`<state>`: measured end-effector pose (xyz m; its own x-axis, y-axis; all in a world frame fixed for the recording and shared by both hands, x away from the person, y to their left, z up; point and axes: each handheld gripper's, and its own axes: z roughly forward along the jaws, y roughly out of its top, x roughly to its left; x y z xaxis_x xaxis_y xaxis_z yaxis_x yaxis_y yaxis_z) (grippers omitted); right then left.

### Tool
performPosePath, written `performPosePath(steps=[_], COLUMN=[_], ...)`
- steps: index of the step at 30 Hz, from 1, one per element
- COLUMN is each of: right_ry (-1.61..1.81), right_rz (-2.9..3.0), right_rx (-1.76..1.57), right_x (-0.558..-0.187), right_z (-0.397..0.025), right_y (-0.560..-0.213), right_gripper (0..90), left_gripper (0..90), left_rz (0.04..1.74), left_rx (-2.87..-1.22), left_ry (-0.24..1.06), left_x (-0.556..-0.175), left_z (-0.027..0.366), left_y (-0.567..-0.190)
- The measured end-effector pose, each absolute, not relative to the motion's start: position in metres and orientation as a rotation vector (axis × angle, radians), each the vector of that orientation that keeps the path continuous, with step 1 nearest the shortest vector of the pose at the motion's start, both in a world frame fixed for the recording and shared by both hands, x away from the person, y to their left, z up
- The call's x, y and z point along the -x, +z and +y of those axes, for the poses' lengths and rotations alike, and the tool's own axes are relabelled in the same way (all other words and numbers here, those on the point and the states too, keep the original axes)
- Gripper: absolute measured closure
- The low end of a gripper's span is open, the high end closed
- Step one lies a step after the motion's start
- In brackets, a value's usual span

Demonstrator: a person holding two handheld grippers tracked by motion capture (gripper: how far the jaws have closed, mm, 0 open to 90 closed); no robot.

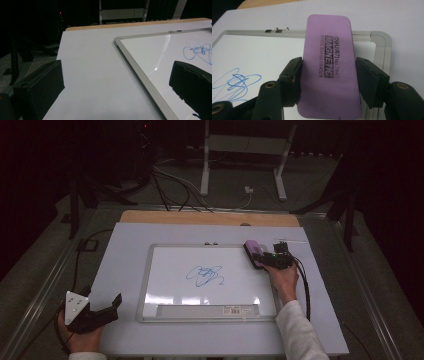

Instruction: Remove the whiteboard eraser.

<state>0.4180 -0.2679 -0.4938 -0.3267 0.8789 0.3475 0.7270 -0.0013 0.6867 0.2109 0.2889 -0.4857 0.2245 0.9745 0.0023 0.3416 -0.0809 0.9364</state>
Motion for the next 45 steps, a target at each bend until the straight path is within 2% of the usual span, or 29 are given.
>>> performPosePath(steps=[45], right_ry=[1.377], right_rz=[2.129], right_rx=[-1.566], right_x=[-0.403], right_z=[-0.235], right_y=[-0.470], right_gripper=[41.0], left_gripper=[0.5], left_rz=[1.267], left_rx=[-1.593], left_ry=[0.888], left_x=[-0.210], left_z=[0.289], left_y=[-0.485])
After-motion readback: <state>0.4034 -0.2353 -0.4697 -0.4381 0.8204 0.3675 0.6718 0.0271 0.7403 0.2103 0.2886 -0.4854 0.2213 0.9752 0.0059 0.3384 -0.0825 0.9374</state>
